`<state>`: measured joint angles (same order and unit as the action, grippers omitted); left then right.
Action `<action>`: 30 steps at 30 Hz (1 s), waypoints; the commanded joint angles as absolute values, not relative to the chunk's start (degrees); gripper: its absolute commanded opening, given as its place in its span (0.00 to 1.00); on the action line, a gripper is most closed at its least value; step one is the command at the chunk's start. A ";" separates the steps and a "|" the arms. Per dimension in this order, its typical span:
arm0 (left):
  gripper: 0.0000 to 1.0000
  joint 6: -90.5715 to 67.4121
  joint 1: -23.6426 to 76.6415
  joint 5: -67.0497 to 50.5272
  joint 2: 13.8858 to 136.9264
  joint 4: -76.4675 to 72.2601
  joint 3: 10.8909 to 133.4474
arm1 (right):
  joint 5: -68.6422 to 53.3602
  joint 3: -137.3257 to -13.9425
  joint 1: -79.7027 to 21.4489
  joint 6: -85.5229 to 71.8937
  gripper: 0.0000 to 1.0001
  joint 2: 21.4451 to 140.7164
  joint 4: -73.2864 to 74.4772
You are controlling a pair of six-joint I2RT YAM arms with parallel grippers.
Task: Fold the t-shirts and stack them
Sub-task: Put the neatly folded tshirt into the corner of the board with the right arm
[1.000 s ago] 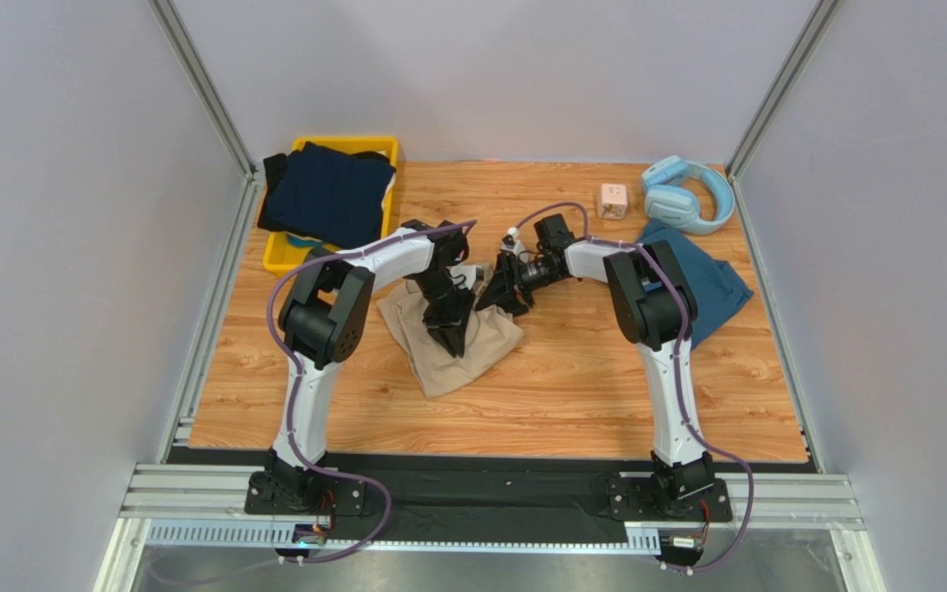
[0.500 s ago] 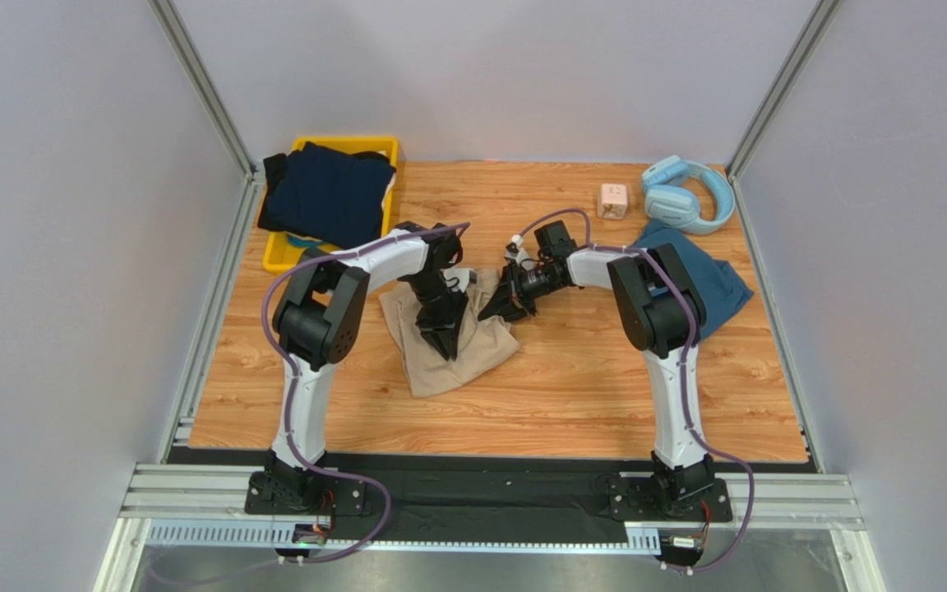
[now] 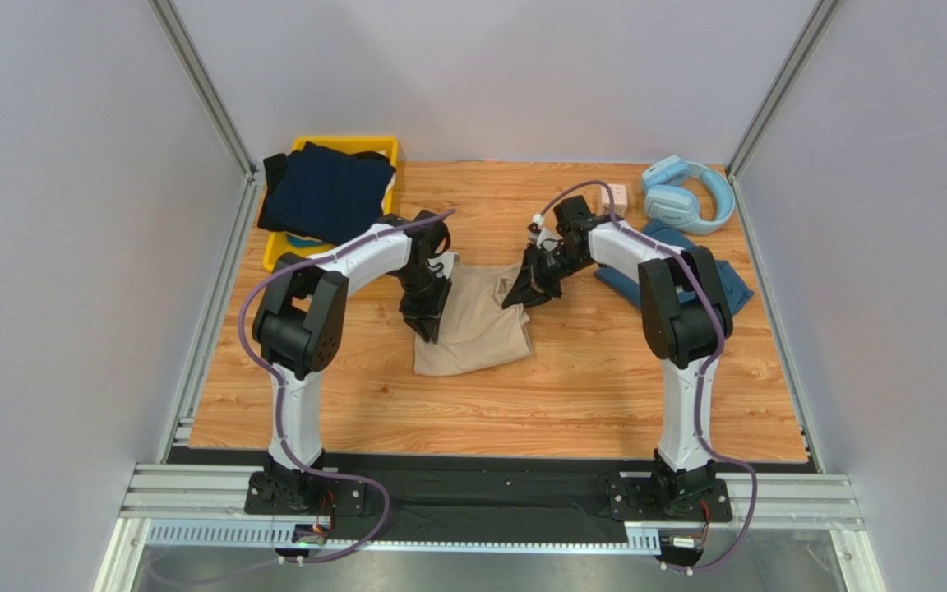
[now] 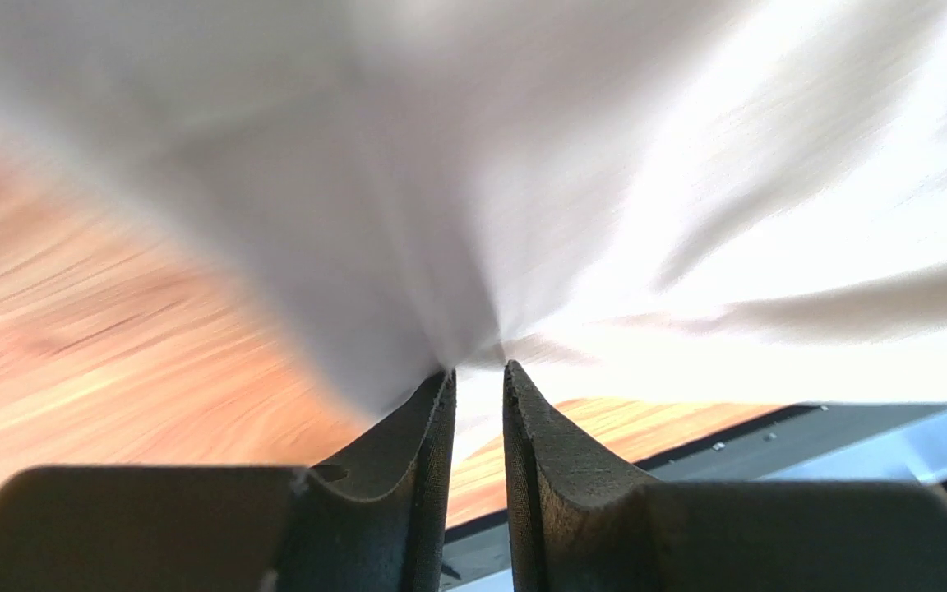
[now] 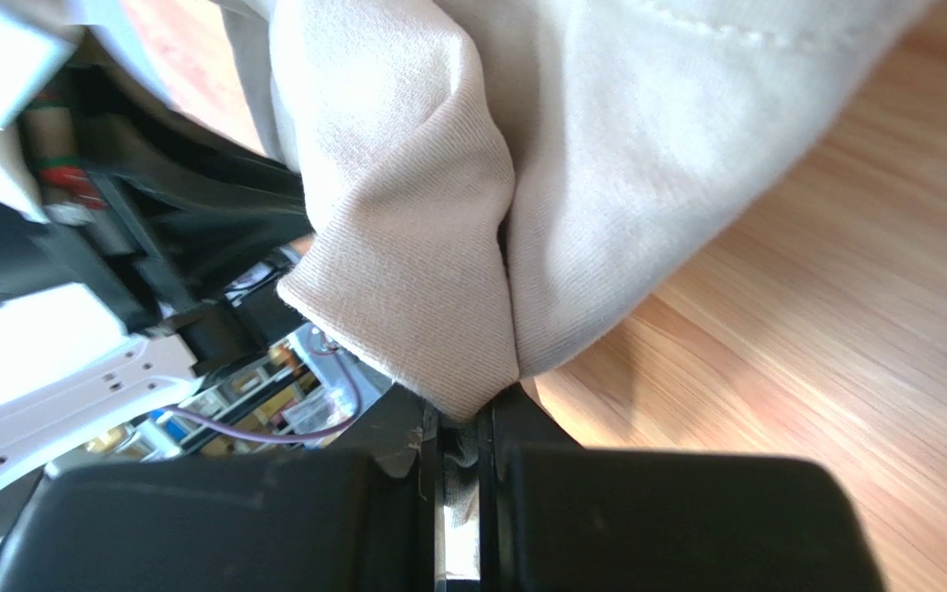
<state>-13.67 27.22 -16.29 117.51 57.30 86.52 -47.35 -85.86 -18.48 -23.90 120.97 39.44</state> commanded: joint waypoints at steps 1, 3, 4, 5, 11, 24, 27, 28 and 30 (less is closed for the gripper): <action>0.28 -13.01 25.40 -9.59 111.54 58.27 86.83 | -43.86 -90.35 -16.00 -18.55 0.00 117.60 49.04; 0.28 -13.18 24.70 -8.53 110.14 59.50 87.54 | -43.42 -93.06 -14.95 -17.41 0.00 117.68 51.84; 0.28 -13.18 24.44 -8.00 109.69 59.85 87.71 | -42.03 -94.47 -14.59 -16.53 0.00 117.77 53.60; 0.28 -13.18 24.09 -8.00 109.34 60.38 87.98 | -41.05 -98.22 -14.42 -15.57 0.00 117.77 57.35; 0.28 -12.48 22.68 -8.00 107.40 60.82 87.01 | -31.56 -113.00 -13.28 -8.70 0.00 118.48 70.57; 0.27 -12.92 22.68 -10.72 108.63 61.08 87.36 | -22.95 -106.88 -3.88 -8.70 0.00 108.38 70.23; 0.27 -12.92 22.68 -11.42 108.81 61.17 87.19 | -23.55 -104.15 1.39 -9.40 0.00 106.09 68.30; 0.27 -12.83 22.68 -11.69 108.90 61.17 87.10 | -23.64 -103.54 3.76 -9.67 0.00 105.82 68.20; 0.27 -12.83 22.68 -12.13 108.90 61.17 87.01 | -24.87 -103.45 5.97 -10.02 0.00 105.56 67.77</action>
<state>-13.54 22.59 -10.48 109.62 60.53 86.41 -24.58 -103.63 0.82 -9.52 109.95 70.00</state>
